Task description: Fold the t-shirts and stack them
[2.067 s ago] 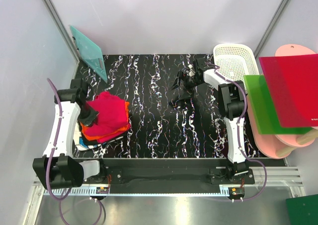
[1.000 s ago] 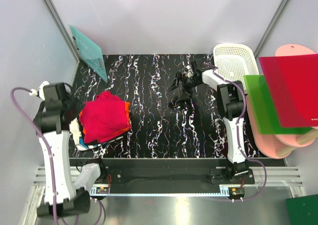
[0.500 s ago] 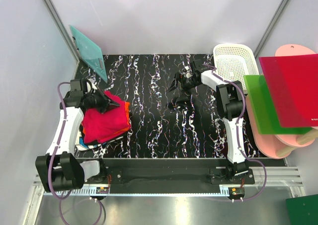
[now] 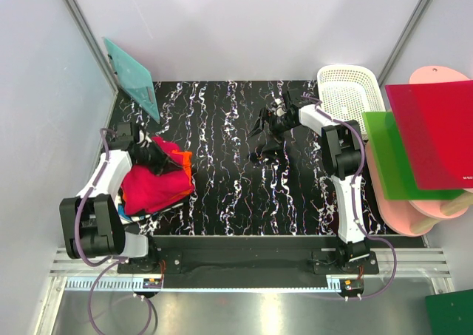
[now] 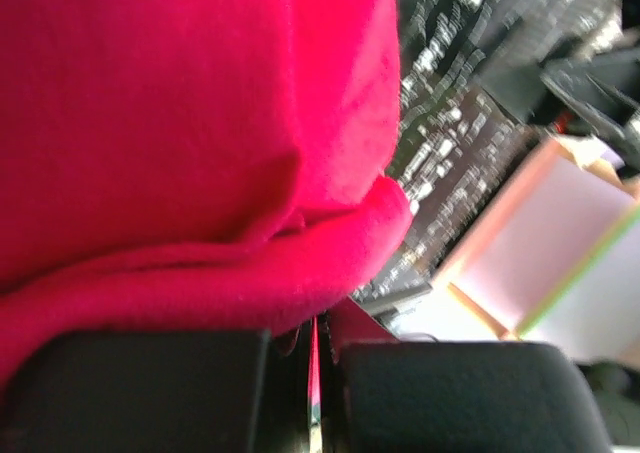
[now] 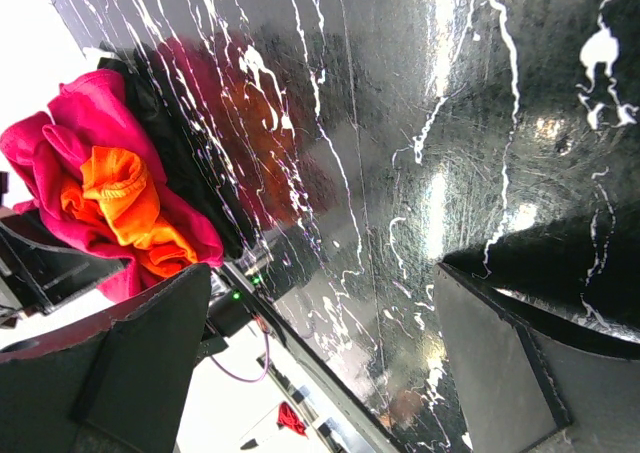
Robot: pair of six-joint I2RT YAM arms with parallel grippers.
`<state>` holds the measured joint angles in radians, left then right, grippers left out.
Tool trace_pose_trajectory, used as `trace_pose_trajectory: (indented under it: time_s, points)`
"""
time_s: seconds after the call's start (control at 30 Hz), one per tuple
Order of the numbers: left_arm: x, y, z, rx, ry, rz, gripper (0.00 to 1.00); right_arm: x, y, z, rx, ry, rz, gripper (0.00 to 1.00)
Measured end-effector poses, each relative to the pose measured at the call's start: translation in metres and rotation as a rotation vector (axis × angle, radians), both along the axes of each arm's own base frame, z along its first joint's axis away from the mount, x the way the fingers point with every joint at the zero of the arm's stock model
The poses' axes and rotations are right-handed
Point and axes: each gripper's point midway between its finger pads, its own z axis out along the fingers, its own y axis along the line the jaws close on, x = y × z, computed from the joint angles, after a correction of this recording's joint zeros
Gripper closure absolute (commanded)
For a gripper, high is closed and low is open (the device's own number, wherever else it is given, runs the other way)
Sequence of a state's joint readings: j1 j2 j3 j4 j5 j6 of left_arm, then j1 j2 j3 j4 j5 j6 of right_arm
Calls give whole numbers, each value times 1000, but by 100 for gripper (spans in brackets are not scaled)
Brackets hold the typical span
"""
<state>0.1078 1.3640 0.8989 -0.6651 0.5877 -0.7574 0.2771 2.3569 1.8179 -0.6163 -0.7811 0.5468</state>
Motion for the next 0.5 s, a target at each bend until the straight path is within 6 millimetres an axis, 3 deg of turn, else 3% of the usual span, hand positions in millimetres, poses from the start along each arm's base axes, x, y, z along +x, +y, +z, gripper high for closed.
trace_pose_trajectory:
  time_s: [0.37,0.5]
  points:
    - [44,50,12,166,-12,94,100,0,0,0,0,6,-6,0]
    - [51,54,-2,167,27,81,100,0,1,1,1,10,-8,0]
